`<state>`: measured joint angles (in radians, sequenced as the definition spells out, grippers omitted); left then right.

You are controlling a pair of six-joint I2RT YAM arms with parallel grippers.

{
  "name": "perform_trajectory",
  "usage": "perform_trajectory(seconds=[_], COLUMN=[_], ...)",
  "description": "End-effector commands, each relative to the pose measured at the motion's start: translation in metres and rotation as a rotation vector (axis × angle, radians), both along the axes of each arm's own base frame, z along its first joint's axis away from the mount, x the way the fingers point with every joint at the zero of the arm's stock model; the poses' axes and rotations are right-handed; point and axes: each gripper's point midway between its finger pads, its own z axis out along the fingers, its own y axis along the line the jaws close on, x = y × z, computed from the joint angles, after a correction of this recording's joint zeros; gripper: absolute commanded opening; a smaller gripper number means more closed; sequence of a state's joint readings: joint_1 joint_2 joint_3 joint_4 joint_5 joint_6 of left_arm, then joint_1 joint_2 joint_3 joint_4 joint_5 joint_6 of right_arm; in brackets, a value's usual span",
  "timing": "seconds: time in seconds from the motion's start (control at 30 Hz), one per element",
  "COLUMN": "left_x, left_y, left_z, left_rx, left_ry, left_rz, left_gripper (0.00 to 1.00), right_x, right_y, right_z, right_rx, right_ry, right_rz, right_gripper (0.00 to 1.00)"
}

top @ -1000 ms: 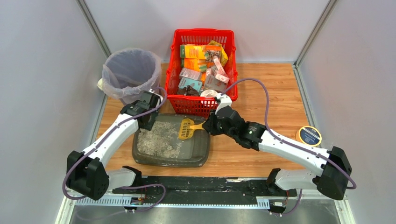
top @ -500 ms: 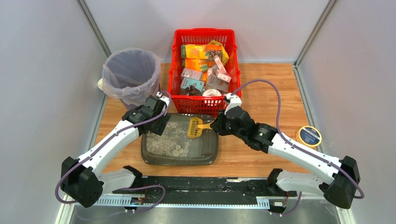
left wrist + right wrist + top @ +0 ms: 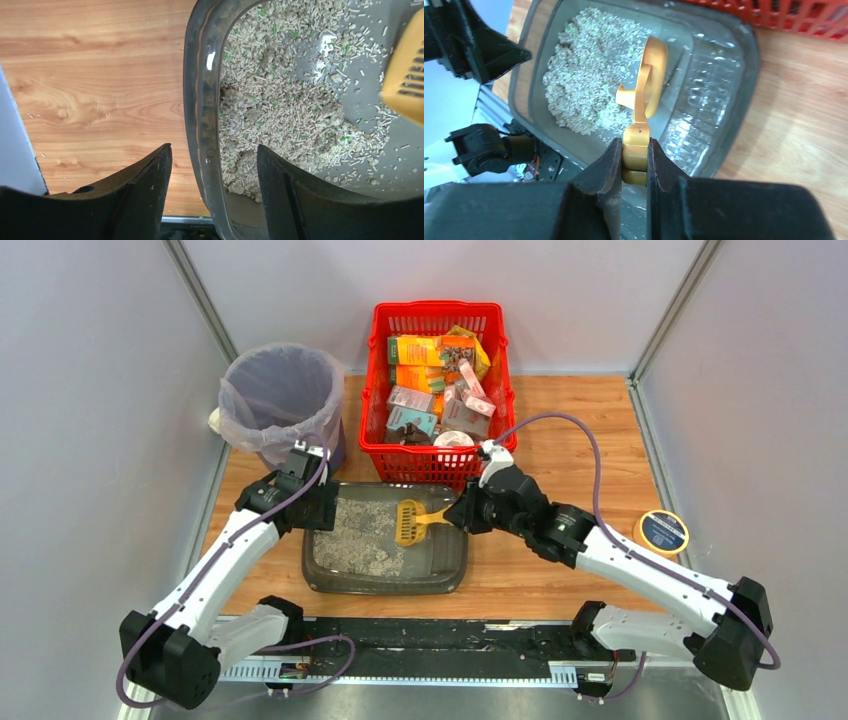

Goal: Clean the litter box

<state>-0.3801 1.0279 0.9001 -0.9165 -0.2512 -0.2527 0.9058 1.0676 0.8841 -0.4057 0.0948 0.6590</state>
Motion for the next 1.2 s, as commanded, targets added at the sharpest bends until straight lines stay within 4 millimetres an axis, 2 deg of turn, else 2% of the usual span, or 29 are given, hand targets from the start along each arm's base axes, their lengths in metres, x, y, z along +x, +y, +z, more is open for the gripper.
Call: perform_trajectory(seconds=[0.0,0.17,0.27,0.3,0.37,0.4,0.5,0.53,0.57,0.63,0.97,1.17], left_x=[-0.004,-0.004,-0.005,-0.004,-0.003,-0.003,0.001,0.003,0.004,0.005,0.006,0.006], left_y=[-0.009,-0.016,-0.019,-0.019,-0.02,-0.02,-0.022,-0.024,-0.024,-0.026,-0.03,-0.03], left_z=[-0.021,-0.032,-0.035,-0.035,-0.036,-0.035,-0.037,-0.037,-0.038,-0.039,-0.036,-0.037], left_rx=[-0.04,-0.052,-0.06,-0.063,-0.065,-0.066,-0.071,-0.073,-0.072,-0.075,-0.088,-0.089], left_ry=[0.097,0.147,0.152,0.15,0.142,0.138,0.123,0.116,0.116,0.122,0.11,0.112], left_rz=[-0.003,-0.053,-0.065,-0.069,-0.076,-0.078,-0.1,-0.112,-0.117,-0.133,-0.156,-0.159], left_gripper=[0.66,0.5,0.42,0.35,0.32,0.29,0.26,0.24,0.23,0.22,0.22,0.22], right_x=[-0.011,-0.018,-0.02,-0.022,-0.021,-0.022,-0.021,-0.025,-0.022,-0.024,-0.025,-0.022], right_y=[0.032,0.046,0.053,0.052,0.058,0.055,0.059,0.054,0.06,0.058,0.065,0.067], right_z=[-0.003,-0.03,-0.04,-0.047,-0.049,-0.06,-0.067,-0.082,-0.077,-0.089,-0.123,-0.12], right_rx=[0.109,0.087,0.097,0.092,0.117,0.106,0.151,0.137,0.186,0.188,0.22,0.237], right_ry=[0.08,0.158,0.183,0.195,0.196,0.202,0.202,0.225,0.217,0.227,0.26,0.241], right_rz=[0.1,0.134,0.136,0.134,0.126,0.106,0.074,0.066,0.054,0.036,0.008,0.01], right_gripper=[0.0,0.0,0.0,0.0,0.0,0.0,0.0,0.0,0.0,0.0,0.0,0.0])
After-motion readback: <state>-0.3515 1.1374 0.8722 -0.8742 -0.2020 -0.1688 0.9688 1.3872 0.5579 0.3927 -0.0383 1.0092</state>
